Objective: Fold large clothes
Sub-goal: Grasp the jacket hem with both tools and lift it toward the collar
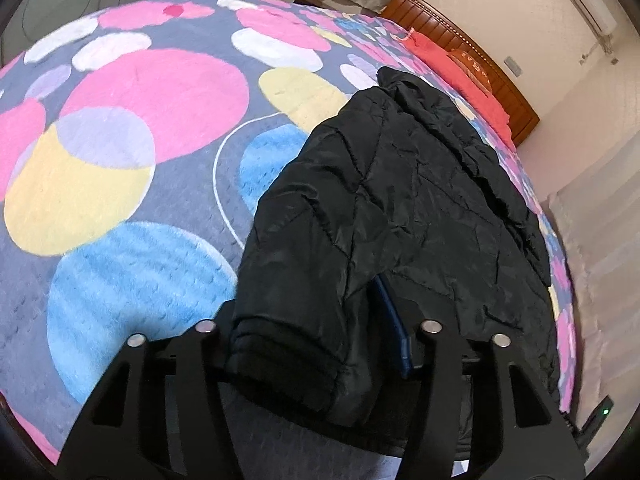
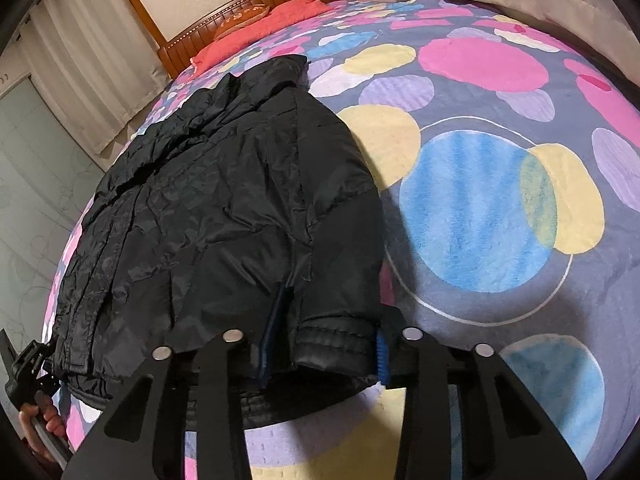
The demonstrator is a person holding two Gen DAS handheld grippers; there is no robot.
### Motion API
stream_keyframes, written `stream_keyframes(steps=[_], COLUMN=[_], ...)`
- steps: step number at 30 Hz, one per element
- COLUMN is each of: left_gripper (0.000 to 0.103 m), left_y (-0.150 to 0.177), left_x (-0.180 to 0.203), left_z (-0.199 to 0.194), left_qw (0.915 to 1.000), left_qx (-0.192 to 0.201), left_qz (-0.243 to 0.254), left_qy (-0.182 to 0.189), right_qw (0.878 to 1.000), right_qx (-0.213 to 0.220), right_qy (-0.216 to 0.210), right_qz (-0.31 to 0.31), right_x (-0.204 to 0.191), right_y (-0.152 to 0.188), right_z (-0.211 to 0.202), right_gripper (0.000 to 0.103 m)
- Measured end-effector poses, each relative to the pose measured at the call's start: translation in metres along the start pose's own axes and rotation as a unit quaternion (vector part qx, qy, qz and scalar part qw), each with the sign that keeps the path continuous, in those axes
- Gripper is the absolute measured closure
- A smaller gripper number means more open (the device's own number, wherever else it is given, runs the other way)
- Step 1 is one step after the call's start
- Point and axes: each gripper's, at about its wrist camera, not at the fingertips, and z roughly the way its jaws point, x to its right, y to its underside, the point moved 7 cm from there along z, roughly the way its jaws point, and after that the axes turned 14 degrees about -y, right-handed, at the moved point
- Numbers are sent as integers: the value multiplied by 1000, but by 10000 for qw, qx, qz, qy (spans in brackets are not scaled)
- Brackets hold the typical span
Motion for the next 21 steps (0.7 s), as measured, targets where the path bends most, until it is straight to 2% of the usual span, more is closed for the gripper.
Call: stream_keyframes(steps=[1,4,12,16,21], left_gripper=[70,82,87,89,90], left_y=[0,1,-2,-9,-26], left_x=[0,0,-8,-10,0], left_z=[-1,-4,-21,-38,-61], left_qw=[10000,9996,9988,9962,9926], left_qx=[25,-27,12,-40,131], left_qz=[18,-24,24,-204,-226], left_qy=[63,275,491,848,1186], right_qw=[10000,9999,9977,9935,9851], right_qx=[-4,-45,-162,-185,-72], right_qy=[-49,-101,-582,-959,-1474], right_qz=[14,-20,299,593,885], right_x=[-3,-8,-10,-12,-19], right_y=[0,0,4,4,-6], right_z=[1,1,-7,-13,-21], right_gripper=[76,81,87,88,89])
